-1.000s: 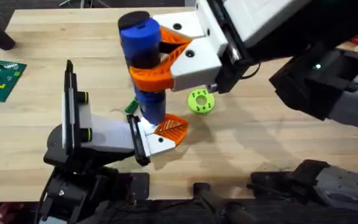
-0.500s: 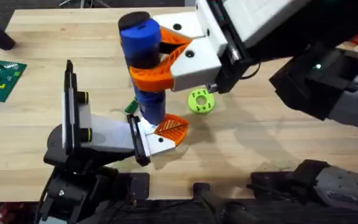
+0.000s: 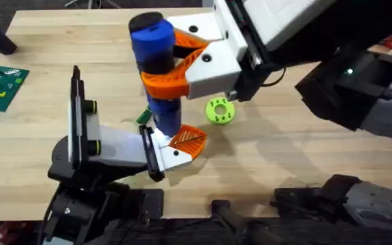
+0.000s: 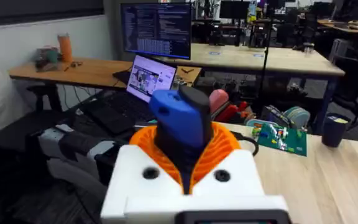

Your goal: Pick up the gripper from the table and insert it into the empty holder that is missing its gripper. Then pick up a screw, insert it into the mounting hole, and use the screwdriver to tighten it. Finally, clean up the table by picking up the vegetable and placing it into the bucket.

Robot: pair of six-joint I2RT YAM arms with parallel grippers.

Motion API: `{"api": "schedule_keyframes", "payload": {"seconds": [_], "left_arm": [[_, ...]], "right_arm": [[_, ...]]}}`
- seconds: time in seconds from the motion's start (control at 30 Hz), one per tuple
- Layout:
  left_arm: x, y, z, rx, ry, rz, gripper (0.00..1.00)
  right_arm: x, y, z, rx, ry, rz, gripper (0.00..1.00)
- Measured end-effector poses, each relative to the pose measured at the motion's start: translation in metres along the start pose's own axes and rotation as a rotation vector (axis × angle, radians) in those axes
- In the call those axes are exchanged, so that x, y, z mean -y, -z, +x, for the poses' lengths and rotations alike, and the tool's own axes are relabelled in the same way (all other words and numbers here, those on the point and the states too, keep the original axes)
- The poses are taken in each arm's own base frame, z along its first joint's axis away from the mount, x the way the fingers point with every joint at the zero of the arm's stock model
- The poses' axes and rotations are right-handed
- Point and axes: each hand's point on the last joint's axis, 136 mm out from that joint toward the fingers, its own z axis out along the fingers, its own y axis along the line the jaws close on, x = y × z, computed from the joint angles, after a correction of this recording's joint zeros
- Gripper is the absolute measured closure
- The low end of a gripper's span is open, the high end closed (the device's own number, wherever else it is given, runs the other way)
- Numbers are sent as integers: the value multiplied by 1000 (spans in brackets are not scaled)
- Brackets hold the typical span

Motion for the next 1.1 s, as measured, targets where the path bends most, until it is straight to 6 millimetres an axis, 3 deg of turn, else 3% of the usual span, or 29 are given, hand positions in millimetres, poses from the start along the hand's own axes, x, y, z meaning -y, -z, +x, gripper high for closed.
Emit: {"api": "schedule_keyframes", "payload": {"seconds": [1.1], "left_arm": [[0,0,0,1,-1,0,987]], "right_arm": [[-7,-6,-2,12,35,-26,957]]}}
